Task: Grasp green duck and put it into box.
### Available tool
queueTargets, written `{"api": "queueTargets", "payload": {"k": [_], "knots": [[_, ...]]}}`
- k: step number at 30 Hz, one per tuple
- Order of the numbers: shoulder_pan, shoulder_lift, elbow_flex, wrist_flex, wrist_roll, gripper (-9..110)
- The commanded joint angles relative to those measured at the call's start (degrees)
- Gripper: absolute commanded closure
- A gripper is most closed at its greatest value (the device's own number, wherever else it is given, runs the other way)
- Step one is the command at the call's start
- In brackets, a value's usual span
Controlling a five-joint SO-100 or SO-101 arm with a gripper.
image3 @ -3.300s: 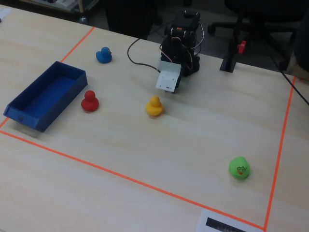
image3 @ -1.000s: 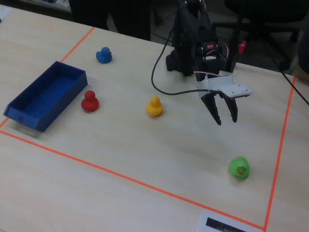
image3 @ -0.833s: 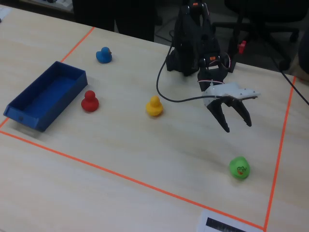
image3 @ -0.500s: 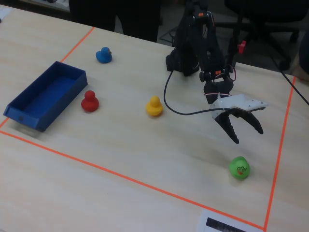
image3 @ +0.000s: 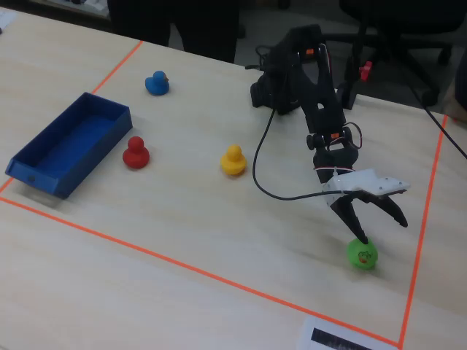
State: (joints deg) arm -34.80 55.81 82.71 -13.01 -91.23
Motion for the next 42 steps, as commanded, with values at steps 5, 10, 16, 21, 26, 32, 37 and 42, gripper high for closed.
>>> {"api": "queueTargets", "payload": {"k": [5, 10, 16, 21, 26, 32, 37, 42], "knots": [[2.11, -2.11, -6.68, -0.18, 0.70, 64], [1.58, -3.78, -7.38, -0.09, 1.67, 64], [0.18, -5.89, -7.29, -0.09, 2.29, 66], [0.44, -7.29, -6.24, -0.09, 2.29, 66], [0.88, -8.53, -6.50, 0.18, 2.20, 66], [1.14, -9.23, -6.42, 1.32, 2.81, 66], [1.32, -10.46, -6.77, 2.20, 3.08, 66], [2.11, -12.04, -7.56, 4.13, 3.08, 66]]}}
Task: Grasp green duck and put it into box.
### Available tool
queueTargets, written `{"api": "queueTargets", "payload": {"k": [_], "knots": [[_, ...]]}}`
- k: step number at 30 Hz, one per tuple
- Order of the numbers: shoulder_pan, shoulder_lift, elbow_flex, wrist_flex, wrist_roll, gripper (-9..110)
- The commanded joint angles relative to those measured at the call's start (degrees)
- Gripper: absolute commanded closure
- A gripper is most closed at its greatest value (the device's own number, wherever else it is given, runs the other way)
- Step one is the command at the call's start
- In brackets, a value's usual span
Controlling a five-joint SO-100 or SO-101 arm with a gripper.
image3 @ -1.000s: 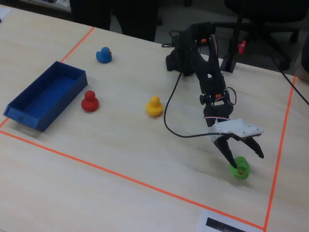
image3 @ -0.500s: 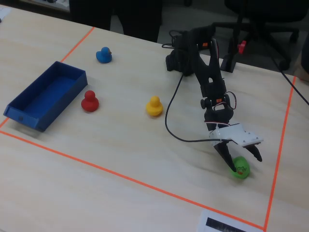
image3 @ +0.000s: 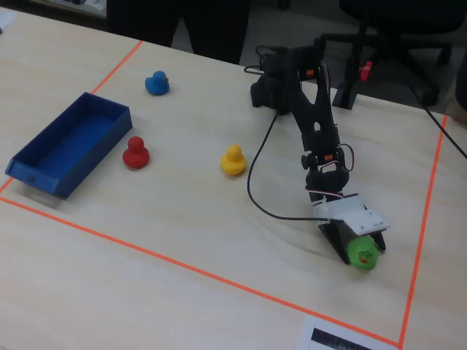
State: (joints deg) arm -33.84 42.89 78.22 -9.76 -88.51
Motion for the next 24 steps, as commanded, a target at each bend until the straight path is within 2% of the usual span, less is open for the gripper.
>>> {"api": "queueTargets", "payload": {"k": [1, 18, 22, 24], "knots": [[1.23, 0.79, -3.16, 0.97, 0.35, 66], [1.85, 2.55, -4.31, 3.78, 0.00, 70], [1.49, 4.04, -2.64, 4.83, -2.99, 80], [1.49, 5.01, -1.76, 4.66, -2.99, 81]]}}
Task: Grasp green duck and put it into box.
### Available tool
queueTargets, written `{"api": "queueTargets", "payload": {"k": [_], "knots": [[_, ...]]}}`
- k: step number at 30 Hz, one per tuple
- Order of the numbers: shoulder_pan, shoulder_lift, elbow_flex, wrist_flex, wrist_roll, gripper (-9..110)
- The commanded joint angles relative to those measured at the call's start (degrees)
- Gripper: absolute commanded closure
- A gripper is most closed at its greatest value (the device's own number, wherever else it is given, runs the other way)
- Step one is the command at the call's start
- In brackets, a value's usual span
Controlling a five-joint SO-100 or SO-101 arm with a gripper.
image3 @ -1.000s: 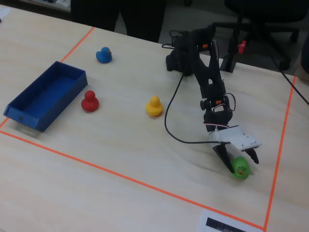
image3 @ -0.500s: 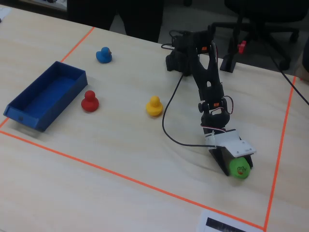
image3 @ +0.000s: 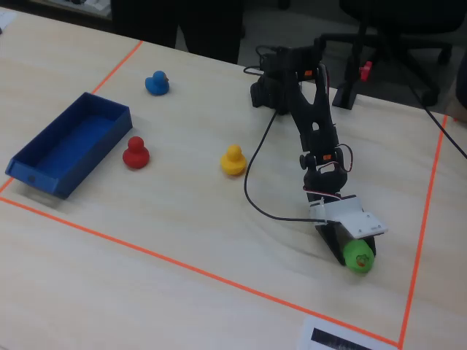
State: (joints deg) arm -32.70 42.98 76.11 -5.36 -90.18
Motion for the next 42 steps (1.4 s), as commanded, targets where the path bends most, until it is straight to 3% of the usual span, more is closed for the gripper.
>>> {"api": "queueTargets", "payload": {"k": [1, 6, 12, 17, 25, 34, 42], "knots": [[0.53, 5.54, 0.79, 0.26, -0.97, 80], [1.05, 8.44, 3.60, -0.44, -1.76, 83], [2.11, 12.66, 7.21, -1.05, -4.66, 101], [4.22, 21.88, 13.10, 0.79, -2.90, 101], [12.04, 44.38, 19.78, 17.40, 6.50, 101], [29.97, 63.63, 19.42, 42.80, 12.48, 101], [54.49, 64.78, 10.81, 50.27, 8.70, 101]]}}
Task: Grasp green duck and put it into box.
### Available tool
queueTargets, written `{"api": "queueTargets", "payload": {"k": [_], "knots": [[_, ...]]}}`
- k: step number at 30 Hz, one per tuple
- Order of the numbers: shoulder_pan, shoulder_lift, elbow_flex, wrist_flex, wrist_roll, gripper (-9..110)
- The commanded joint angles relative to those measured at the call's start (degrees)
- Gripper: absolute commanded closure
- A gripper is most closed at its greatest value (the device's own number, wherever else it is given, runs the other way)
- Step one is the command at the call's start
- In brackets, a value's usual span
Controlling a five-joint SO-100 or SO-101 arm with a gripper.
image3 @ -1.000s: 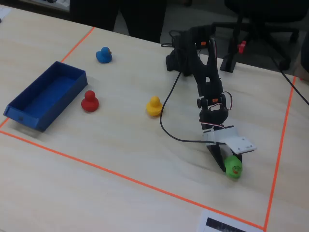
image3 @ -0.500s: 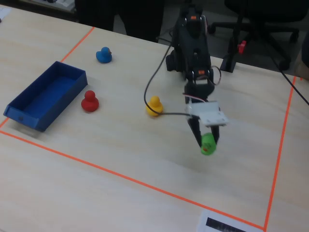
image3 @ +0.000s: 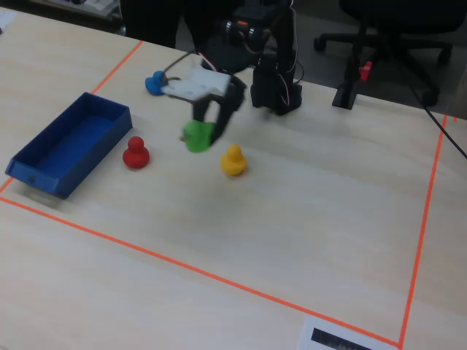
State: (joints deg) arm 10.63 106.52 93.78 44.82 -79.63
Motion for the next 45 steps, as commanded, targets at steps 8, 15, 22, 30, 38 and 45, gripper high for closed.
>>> {"api": "queueTargets", "payload": {"k": [8, 15, 22, 30, 38, 45], "knots": [[32.52, -10.28, -20.04, -0.26, -3.34, 101], [42.89, -19.51, -17.31, -8.70, -6.15, 101], [45.09, -24.43, -10.63, -15.38, -7.47, 101], [41.31, -29.53, -9.32, -22.50, -7.82, 101], [38.94, -36.30, -9.67, -31.82, -9.40, 101], [38.50, -41.84, -13.80, -35.51, -10.46, 101]]}}
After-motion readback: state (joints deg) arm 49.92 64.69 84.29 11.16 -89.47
